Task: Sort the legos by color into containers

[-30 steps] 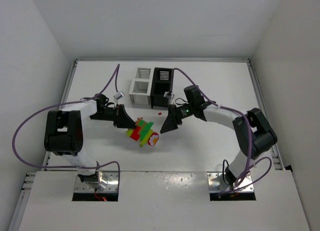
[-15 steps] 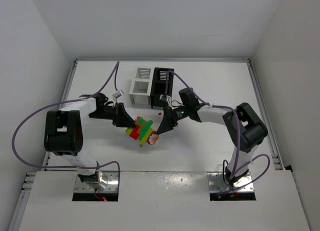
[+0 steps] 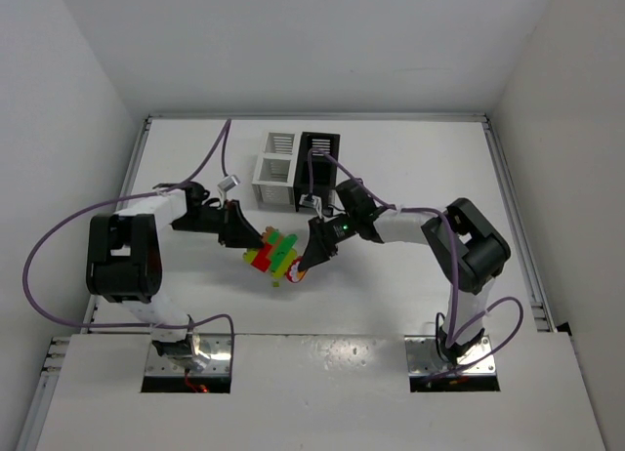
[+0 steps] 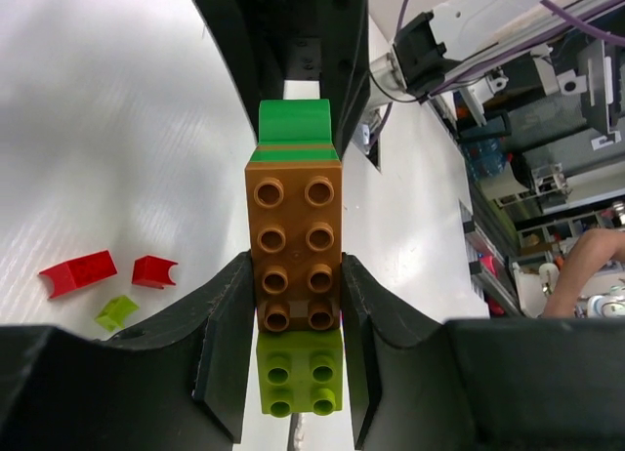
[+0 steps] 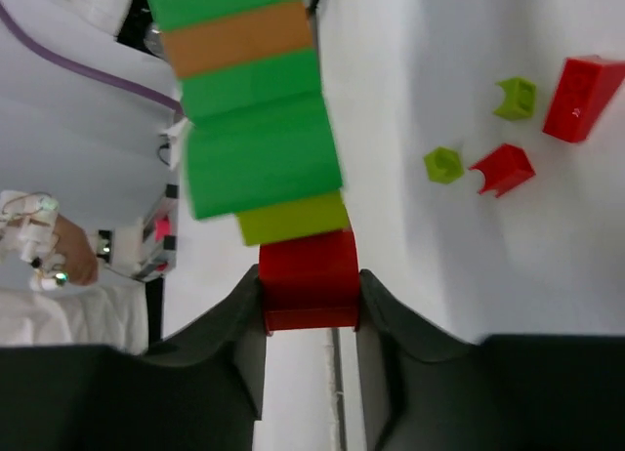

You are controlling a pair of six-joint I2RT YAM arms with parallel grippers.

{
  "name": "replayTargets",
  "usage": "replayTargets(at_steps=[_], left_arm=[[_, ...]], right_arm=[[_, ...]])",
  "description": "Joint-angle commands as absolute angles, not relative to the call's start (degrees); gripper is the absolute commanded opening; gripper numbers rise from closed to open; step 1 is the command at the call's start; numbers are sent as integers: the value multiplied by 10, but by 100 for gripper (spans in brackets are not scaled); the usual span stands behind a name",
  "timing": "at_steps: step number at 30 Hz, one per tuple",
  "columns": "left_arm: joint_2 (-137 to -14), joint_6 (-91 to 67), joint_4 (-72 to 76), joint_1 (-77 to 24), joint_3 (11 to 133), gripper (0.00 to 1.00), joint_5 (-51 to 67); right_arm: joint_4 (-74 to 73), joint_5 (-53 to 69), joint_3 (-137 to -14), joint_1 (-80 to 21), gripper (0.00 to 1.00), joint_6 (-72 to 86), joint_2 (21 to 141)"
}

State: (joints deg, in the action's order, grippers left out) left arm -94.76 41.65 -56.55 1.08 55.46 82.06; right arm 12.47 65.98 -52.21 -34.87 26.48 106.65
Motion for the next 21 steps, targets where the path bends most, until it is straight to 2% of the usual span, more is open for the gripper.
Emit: replayTargets(at_steps=[1, 4, 6, 9, 11, 13, 17, 19, 20, 21], left_arm=[[-944, 447, -572, 19, 572, 0, 928], [-950, 470, -584, 32, 572, 0, 928], [-955, 492, -599, 39, 577, 0, 928], [-978, 539, -629, 39, 577, 0, 928], [-987, 564, -643, 39, 577, 0, 928], [-994, 580, -655, 39, 577, 0, 928], [-999, 598, -666, 39, 577, 0, 928], [-999, 603, -671, 39, 577, 0, 928], [-994, 603, -671, 39, 577, 0, 928], [-994, 603, -671, 39, 577, 0, 928]], right_arm=[[100, 643, -544, -350, 12, 197, 1049], [19, 625, -520, -338, 2, 121, 1021], [-65, 608, -512, -331, 1, 46, 1009], [-111, 579, -490, -331, 0, 7, 1001], [-117, 555, -484, -331, 18, 2, 1001], [-107, 528, -490, -326, 31, 17, 1006], [-79, 512, -521, -326, 50, 46, 1018], [-61, 534, -532, -326, 56, 61, 1018], [-48, 534, -538, -326, 66, 72, 1011], [-17, 542, -538, -332, 72, 96, 1000]])
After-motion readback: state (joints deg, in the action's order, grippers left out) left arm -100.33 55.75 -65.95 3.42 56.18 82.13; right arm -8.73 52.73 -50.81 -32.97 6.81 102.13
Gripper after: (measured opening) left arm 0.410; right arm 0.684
